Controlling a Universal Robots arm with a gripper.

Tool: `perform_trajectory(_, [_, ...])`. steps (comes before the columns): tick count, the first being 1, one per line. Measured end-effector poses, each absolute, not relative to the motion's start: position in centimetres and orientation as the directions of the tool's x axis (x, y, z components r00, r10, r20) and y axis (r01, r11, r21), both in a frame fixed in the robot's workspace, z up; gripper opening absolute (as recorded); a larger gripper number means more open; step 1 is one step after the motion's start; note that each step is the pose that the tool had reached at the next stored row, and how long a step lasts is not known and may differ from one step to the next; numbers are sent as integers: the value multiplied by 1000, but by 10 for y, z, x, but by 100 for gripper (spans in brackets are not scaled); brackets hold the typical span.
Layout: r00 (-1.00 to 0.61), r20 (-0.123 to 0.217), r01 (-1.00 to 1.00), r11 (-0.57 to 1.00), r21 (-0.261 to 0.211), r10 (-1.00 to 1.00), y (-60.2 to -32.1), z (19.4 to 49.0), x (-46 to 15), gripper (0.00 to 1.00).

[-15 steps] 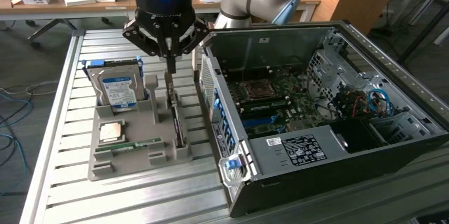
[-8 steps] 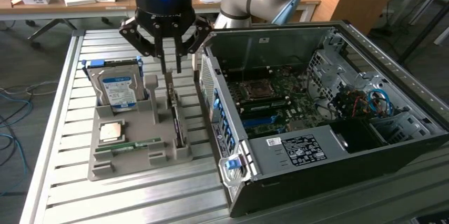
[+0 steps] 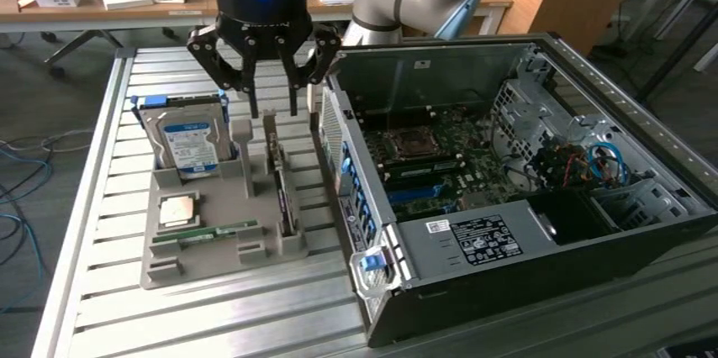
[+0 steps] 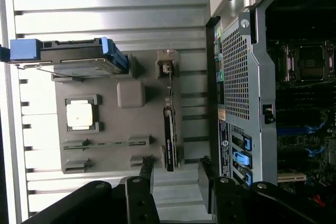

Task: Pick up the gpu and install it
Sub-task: 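Reach for the gpu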

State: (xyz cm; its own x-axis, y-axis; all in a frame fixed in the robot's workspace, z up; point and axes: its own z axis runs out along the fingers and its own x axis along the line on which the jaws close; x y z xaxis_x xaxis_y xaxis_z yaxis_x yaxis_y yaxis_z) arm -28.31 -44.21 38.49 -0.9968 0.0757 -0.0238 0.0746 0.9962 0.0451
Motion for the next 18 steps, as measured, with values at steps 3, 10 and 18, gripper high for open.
perform_trajectory(3, [-997,-24,75,996,46,76,-442,382,-283,47])
perform_trajectory(10, [-997,-24,75,996,46,76,-442,375,-283,47])
perform_trajectory(18, [-997,-24,75,996,47,76,-442,375,-283,47])
